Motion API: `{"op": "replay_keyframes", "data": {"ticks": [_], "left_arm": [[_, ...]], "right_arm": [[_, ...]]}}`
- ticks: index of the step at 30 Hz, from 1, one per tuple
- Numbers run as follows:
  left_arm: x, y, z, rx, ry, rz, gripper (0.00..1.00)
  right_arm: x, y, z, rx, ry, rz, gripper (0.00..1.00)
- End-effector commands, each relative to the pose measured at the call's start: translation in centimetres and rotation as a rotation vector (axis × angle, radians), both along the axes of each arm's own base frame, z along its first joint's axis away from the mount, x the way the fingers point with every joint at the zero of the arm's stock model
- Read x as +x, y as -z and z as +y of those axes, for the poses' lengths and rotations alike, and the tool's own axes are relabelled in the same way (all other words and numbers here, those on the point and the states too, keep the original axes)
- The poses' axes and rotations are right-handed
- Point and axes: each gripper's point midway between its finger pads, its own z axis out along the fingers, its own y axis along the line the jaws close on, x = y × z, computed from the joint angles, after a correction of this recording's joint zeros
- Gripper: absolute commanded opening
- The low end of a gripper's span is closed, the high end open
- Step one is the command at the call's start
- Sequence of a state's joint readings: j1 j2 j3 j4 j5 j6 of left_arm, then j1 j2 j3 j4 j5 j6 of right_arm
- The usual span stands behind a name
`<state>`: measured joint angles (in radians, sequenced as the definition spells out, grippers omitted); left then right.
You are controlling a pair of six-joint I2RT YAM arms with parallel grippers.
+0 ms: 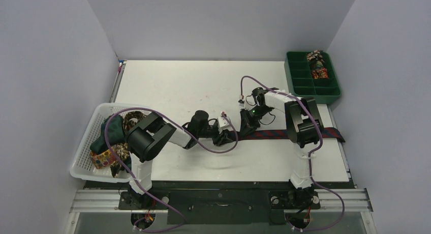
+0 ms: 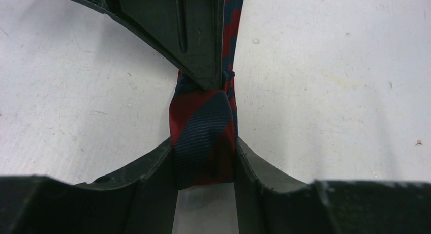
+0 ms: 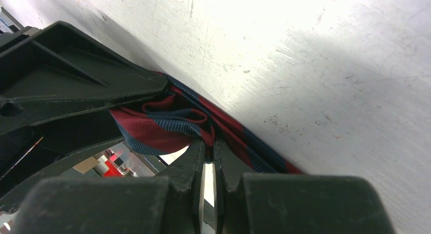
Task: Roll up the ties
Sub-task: Roll the tie at the center of the board.
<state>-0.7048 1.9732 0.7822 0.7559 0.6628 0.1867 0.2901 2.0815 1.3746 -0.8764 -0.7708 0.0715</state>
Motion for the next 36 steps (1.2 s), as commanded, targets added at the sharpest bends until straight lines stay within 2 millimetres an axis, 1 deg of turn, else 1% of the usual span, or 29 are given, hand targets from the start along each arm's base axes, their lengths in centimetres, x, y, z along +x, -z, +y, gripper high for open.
{"op": "replay_keyframes", "data": {"ticks": [1,3,5,8,10,11,12,13,14,15,16,17,18,20,21,24,27,28,29,30,31,32,33,34,35,36], "left_arm": [[0.7,-3.6,-1.3,-0.083,-0.001,-0.034,0.32],[0.7,-4.9,-2.2,-0.115,0.012,-0.046,0.29],[0.5,-5.8,-3.0,-0.137,0.024,-0.051,0.28],[0.2,-6.3,-4.1,-0.155,0.043,-0.051,0.27],[0.6,-6.4,-4.8,-0.163,0.041,-0.055,0.27],[0.8,-5.8,-5.0,-0.158,0.038,-0.048,0.28],[1.1,-5.9,-5.2,-0.161,0.036,-0.052,0.28],[1.2,-5.2,-5.3,-0.15,0.035,-0.043,0.28],[1.3,-5.1,-5.6,-0.15,0.038,-0.046,0.29],[1.3,-4.3,-5.6,-0.136,0.041,-0.032,0.29],[1.4,-4.2,-5.8,-0.134,0.046,-0.038,0.3],[1.2,-3.3,-5.8,-0.119,0.05,-0.025,0.3],[1.2,-3.1,-5.9,-0.115,0.053,-0.027,0.31],[1.1,-1.8,-5.9,-0.093,0.054,-0.012,0.31],[1.0,-1.4,-5.9,-0.087,0.055,-0.009,0.32],[0.6,0.0,-5.5,-0.05,0.062,0.002,0.3],[-0.1,1.7,-4.3,0.024,0.083,-0.003,0.26],[-0.6,2.4,-3.7,0.062,0.087,0.019,0.23],[-0.7,3.0,-3.2,0.092,0.092,0.011,0.21],[-1.3,3.9,-2.3,0.141,0.095,0.044,0.19],[-1.2,4.2,-1.8,0.17,0.097,0.032,0.17],[-1.8,4.9,-0.9,0.215,0.096,0.063,0.16],[-1.7,5.1,-0.5,0.235,0.1,0.058,0.13],[-2.1,5.5,0.2,0.268,0.1,0.082,0.13],[-2.2,5.7,0.5,0.285,0.106,0.08,0.12],[-2.5,6.2,1.1,0.316,0.102,0.099,0.11]], "right_arm": [[1.5,3.6,-2.5,-0.167,-0.05,-0.091,0.0],[1.4,3.7,-2.5,-0.17,-0.055,-0.09,0.0],[1.4,3.8,-2.5,-0.17,-0.058,-0.09,0.0],[1.4,3.9,-2.3,-0.162,-0.059,-0.093,0.0],[1.4,3.9,-2.1,-0.154,-0.06,-0.095,0.0],[1.4,3.8,-2.0,-0.15,-0.061,-0.098,0.0],[1.4,3.8,-1.9,-0.144,-0.061,-0.099,0.0],[1.4,3.7,-1.8,-0.14,-0.061,-0.1,0.0],[1.4,3.7,-1.7,-0.134,-0.06,-0.1,0.0],[1.4,3.6,-1.6,-0.131,-0.057,-0.105,0.0],[1.4,3.5,-1.5,-0.124,-0.055,-0.104,0.0],[1.5,3.5,-1.4,-0.119,-0.054,-0.108,0.0],[1.5,3.5,-1.3,-0.114,-0.051,-0.105,0.0],[1.5,3.4,-1.1,-0.103,-0.048,-0.105,0.0],[1.6,3.4,-1.0,-0.102,-0.047,-0.109,0.0],[1.6,3.3,-0.6,-0.089,-0.041,-0.11,0.0],[1.9,2.8,-0.3,-0.067,-0.037,-0.127,0.0],[2.0,2.4,-0.2,-0.059,-0.034,-0.135,0.0],[2.1,2.1,0.0,-0.044,-0.031,-0.135,0.0],[2.2,1.6,0.0,-0.034,-0.027,-0.143,0.02],[2.3,1.2,-0.2,-0.023,-0.019,-0.142,0.06],[2.5,0.5,-0.3,-0.014,-0.014,-0.156,0.12],[2.5,0.0,-0.7,-0.009,-0.003,-0.15,0.14],[2.6,-0.8,-1.0,-0.003,-0.004,-0.157,0.19],[2.8,-1.2,-1.5,0.005,0.008,-0.158,0.21],[2.6,-1.9,-1.8,0.009,0.007,-0.155,0.25]]}}
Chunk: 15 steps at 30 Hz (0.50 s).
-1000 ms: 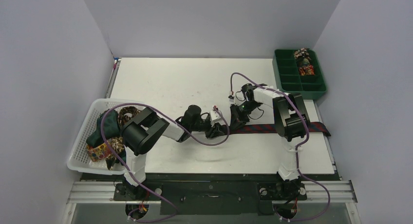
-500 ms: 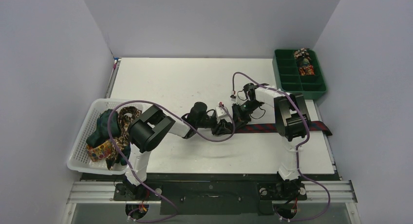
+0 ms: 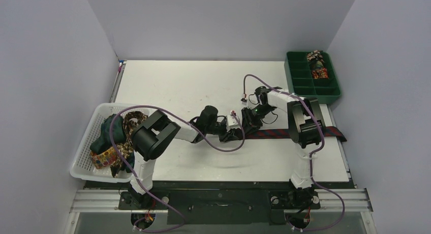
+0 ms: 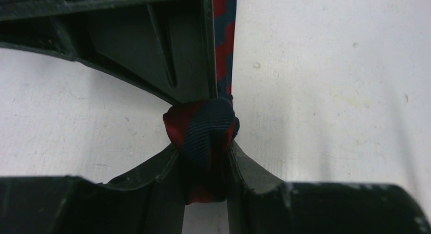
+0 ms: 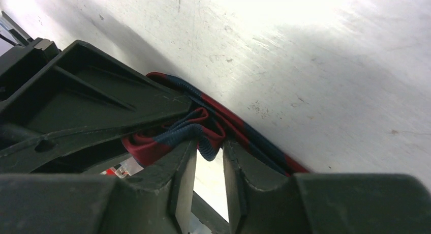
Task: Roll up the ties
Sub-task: Roll the tie at the center of the board.
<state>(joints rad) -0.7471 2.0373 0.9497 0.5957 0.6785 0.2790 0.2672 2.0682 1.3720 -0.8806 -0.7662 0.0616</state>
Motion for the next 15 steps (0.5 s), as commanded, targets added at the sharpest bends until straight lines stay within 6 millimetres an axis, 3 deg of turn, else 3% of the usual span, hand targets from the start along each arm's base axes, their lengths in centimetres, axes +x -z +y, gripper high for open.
{"op": "replay_keyframes", "data": {"ticks": [1,5,8,15], "left_arm": [[-3.1,6.1,4.2,0.289,0.007,0.124,0.11],[-3.2,6.7,4.7,0.347,0.007,0.147,0.1],[-2.8,6.7,4.4,0.355,0.009,0.134,0.1],[-2.7,6.8,4.3,0.364,0.024,0.128,0.1]], "right_arm": [[2.4,-2.3,-1.3,0.026,-0.006,-0.151,0.26],[2.6,-4.6,-1.4,0.083,-0.002,-0.16,0.38],[2.2,-5.6,-0.4,0.134,-0.011,-0.147,0.42],[1.8,-5.4,0.3,0.128,-0.027,-0.132,0.42]]}}
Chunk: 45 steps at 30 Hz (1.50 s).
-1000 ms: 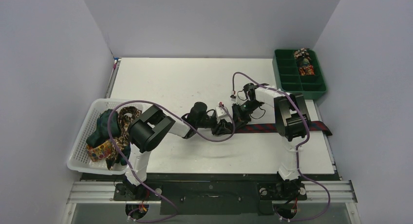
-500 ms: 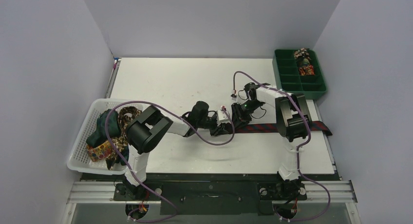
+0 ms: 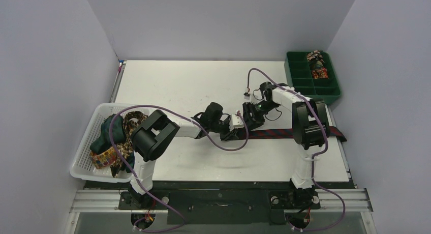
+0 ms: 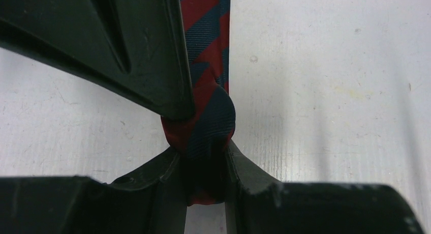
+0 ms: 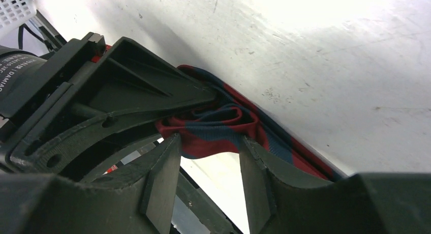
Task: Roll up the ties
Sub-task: Roll the tie at the center of the board.
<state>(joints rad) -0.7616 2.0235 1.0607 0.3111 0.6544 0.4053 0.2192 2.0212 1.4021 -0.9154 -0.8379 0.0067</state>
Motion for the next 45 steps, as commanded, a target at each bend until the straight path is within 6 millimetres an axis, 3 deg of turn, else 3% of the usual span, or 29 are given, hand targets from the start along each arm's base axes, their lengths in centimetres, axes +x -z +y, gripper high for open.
{"op": "replay_keyframes", "data": {"ticks": [1,7,12,15,20,23,26,31,34,36,41,45], "left_arm": [[-2.7,6.4,4.3,0.241,-0.031,0.128,0.11],[-2.5,6.0,4.2,0.221,-0.042,0.144,0.17],[-2.1,4.1,3.9,0.126,-0.038,0.134,0.38],[-1.8,3.1,3.6,0.081,-0.028,0.11,0.38],[-1.7,3.7,3.7,0.096,-0.02,0.103,0.22],[-2.0,4.1,3.9,0.108,-0.012,0.108,0.2],[-2.1,4.3,4.0,0.114,-0.005,0.101,0.19],[-2.1,4.7,4.2,0.131,-0.003,0.104,0.2],[-2.1,4.7,4.2,0.135,-0.004,0.107,0.22],[-2.0,4.6,4.3,0.131,-0.013,0.11,0.25],[-1.6,3.3,4.5,0.054,-0.045,0.125,0.48],[-1.2,1.3,4.4,-0.04,-0.055,0.075,0.63]], "right_arm": [[0.7,-1.8,0.4,0.002,-0.039,-0.081,0.4],[-0.3,2.2,-2.7,-0.171,-0.115,-0.046,0.16],[-0.5,4.8,-4.3,-0.268,-0.134,-0.034,0.08],[-0.4,5.6,-4.4,-0.283,-0.125,-0.014,0.07],[-0.3,3.6,-3.5,-0.147,-0.057,0.005,0.22],[0.2,2.1,-3.2,-0.084,-0.026,-0.008,0.32],[0.1,1.6,-2.0,-0.019,-0.02,0.015,0.37],[-0.6,1.8,-0.7,0.036,-0.041,0.054,0.31],[-0.9,1.8,-0.7,0.047,-0.048,0.06,0.13],[-1.2,1.7,-1.3,0.029,-0.059,0.065,0.0],[-1.9,3.4,-3.6,-0.115,-0.089,0.051,0.0],[-1.3,5.2,-3.9,-0.187,-0.079,0.049,0.0]]}}
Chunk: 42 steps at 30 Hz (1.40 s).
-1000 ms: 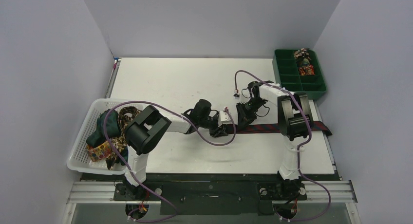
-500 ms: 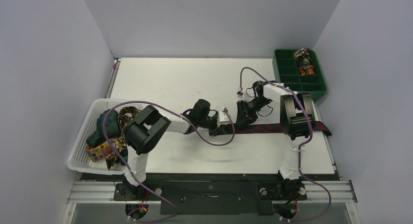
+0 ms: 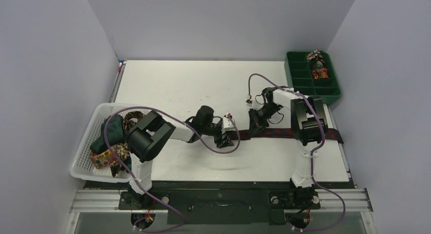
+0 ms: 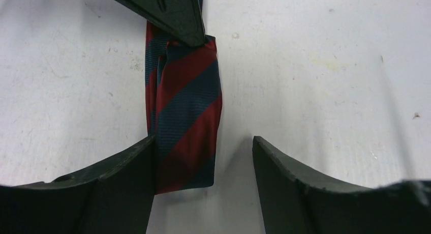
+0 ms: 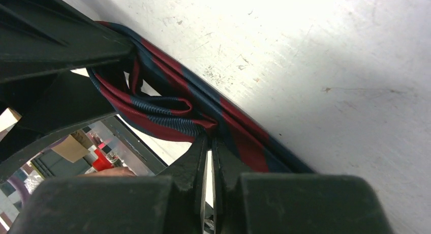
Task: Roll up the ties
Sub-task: Roll the tie at the center of the board.
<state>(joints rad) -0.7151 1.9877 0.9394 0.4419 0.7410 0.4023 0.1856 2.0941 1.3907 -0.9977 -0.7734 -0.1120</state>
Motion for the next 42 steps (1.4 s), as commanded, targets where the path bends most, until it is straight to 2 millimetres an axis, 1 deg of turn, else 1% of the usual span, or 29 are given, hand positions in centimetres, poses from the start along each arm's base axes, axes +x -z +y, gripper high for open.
{"op": "replay_keyframes", "data": {"ticks": [1,6,10,12,14,15,16,17,19,20,22,25,26,27,28,29,30,31,32,34,37,39,40,42], "left_arm": [[-0.1,0.7,2.3,0.008,-0.08,0.05,0.63],[0.3,0.0,2.0,-0.024,-0.103,0.034,0.63],[0.6,0.4,1.8,-0.012,-0.103,0.035,0.61],[0.7,0.4,1.8,-0.012,-0.103,0.029,0.64],[0.9,-0.1,1.7,-0.022,-0.105,0.019,0.71],[1.1,-0.8,1.4,-0.038,-0.109,0.003,0.77],[1.2,-1.2,1.3,-0.05,-0.114,0.001,0.8],[1.7,-2.2,0.9,-0.075,-0.128,-0.015,0.86],[2.2,-3.8,0.4,-0.112,-0.148,-0.03,0.9],[2.6,-4.8,0.2,-0.132,-0.155,-0.049,0.9],[2.8,-5.7,-0.1,-0.157,-0.161,-0.07,0.91],[3.2,-6.3,-0.6,-0.174,-0.166,-0.085,0.91],[3.2,-5.8,-0.7,-0.166,-0.166,-0.075,0.94],[3.5,-5.9,-1.0,-0.168,-0.162,-0.081,0.96],[3.1,-4.8,-1.1,-0.142,-0.152,-0.06,0.98],[3.5,-4.9,-1.5,-0.141,-0.144,-0.072,0.98],[3.1,-3.5,-1.6,-0.103,-0.136,-0.039,0.97],[3.6,-3.7,-2.1,-0.095,-0.129,-0.047,0.97],[3.6,-3.0,-2.4,-0.07,-0.129,-0.031,0.97],[3.7,-2.3,-2.9,-0.032,-0.128,-0.026,0.97],[3.1,-1.2,-3.6,0.048,-0.083,-0.051,0.98],[2.9,-0.6,-3.8,0.088,-0.07,-0.05,1.0],[2.8,-0.4,-3.8,0.105,-0.065,-0.042,0.96],[2.3,-0.2,-3.9,0.117,-0.036,-0.019,0.94]], "right_arm": [[0.8,2.5,-1.1,-0.115,-0.026,-0.037,0.0],[1.7,2.6,-1.1,-0.13,-0.009,-0.06,0.0],[1.8,0.0,-0.2,-0.061,-0.002,-0.105,0.0],[1.5,-1.1,0.2,-0.035,-0.008,-0.124,0.0],[1.3,-1.5,0.4,-0.029,-0.019,-0.133,0.0],[1.1,-1.5,0.5,-0.029,-0.024,-0.132,0.0],[1.1,-1.4,0.6,-0.03,-0.025,-0.129,0.0],[1.0,-1.3,0.6,-0.032,-0.027,-0.128,0.0],[1.0,-1.0,0.6,-0.039,-0.028,-0.12,0.0],[1.0,-0.9,0.5,-0.042,-0.028,-0.116,0.0],[1.0,-0.8,0.4,-0.047,-0.029,-0.116,0.0],[1.2,-0.7,0.5,-0.049,-0.028,-0.117,0.0],[1.3,-0.6,0.5,-0.05,-0.027,-0.117,0.0],[1.3,-0.6,0.5,-0.049,-0.027,-0.117,0.0],[1.4,-0.7,0.5,-0.048,-0.029,-0.119,0.0],[1.5,-0.7,0.6,-0.047,-0.029,-0.122,0.0],[1.6,-0.8,0.6,-0.045,-0.029,-0.122,0.0],[1.7,-0.9,0.7,-0.042,-0.028,-0.125,0.0],[1.7,-1.0,0.8,-0.037,-0.028,-0.126,0.0],[1.7,-1.3,1.0,-0.024,-0.027,-0.129,0.0],[1.6,-1.6,1.3,-0.01,-0.027,-0.129,0.0],[1.6,-1.8,1.4,-0.004,-0.028,-0.13,0.0],[1.6,-1.8,1.5,-0.004,-0.028,-0.13,0.0],[1.7,-1.9,1.5,-0.003,-0.025,-0.128,0.0]]}}
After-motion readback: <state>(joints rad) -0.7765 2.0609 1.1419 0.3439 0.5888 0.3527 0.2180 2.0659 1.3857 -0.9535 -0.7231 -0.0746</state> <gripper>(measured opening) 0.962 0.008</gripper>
